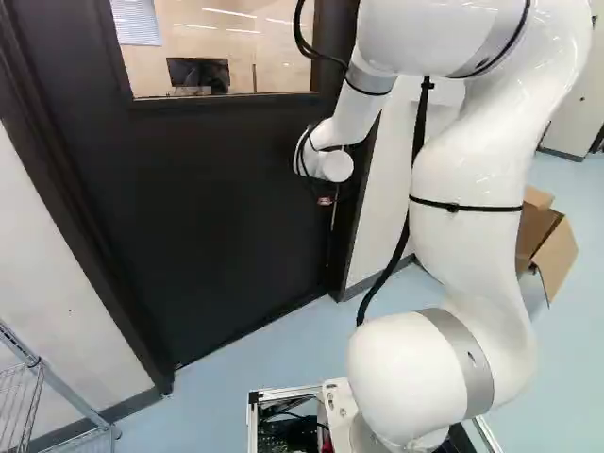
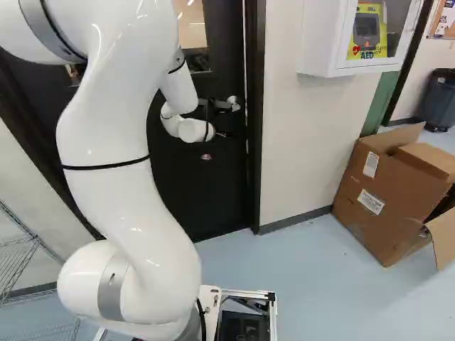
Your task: Open the door and move inside
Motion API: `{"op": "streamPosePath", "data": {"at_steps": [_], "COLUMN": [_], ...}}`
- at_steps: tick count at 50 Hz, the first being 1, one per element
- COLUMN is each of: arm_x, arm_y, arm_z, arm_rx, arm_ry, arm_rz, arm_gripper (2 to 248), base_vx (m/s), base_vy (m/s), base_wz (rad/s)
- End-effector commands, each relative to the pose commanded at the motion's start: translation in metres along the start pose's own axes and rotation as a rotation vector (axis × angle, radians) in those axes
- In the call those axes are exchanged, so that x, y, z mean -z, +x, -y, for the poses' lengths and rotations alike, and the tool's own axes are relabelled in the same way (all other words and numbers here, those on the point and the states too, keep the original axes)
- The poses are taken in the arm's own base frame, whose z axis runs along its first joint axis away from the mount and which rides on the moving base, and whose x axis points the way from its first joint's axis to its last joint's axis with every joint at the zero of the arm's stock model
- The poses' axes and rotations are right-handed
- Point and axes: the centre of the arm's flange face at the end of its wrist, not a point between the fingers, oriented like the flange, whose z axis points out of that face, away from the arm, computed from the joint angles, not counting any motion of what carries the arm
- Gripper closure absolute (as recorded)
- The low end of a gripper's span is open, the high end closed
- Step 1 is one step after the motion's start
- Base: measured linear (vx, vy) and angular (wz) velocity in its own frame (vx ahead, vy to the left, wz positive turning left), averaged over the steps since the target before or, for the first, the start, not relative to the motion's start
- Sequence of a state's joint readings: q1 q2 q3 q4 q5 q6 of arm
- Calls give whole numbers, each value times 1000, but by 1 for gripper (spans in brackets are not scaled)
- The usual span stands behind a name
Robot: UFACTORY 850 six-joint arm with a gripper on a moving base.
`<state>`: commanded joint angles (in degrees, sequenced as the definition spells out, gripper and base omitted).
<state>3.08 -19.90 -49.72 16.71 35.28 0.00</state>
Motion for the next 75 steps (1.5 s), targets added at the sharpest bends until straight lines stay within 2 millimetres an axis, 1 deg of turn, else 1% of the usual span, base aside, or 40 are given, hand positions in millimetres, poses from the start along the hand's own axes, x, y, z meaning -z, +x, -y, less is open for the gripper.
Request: {"op": "streamPosePath", "data": {"at_steps": [9,30,58,64,75], "arm_x": [-15,-48,-85,-88,-88], "arm_y": [2,9,14,14,11], "arm_z": [8,33,64,70,84], "arm_rx": [-33,-32,-72,-72,-56], "arm_ry": [-13,13,21,28,52], "arm_rz": [16,2,-20,-22,-21], "arm_gripper": [3,3,3,3,3], "base_vx": [0,0,0,0,0], "base_vy": [0,0,0,0,0], "base_wz": [0,0,0,0,0]}}
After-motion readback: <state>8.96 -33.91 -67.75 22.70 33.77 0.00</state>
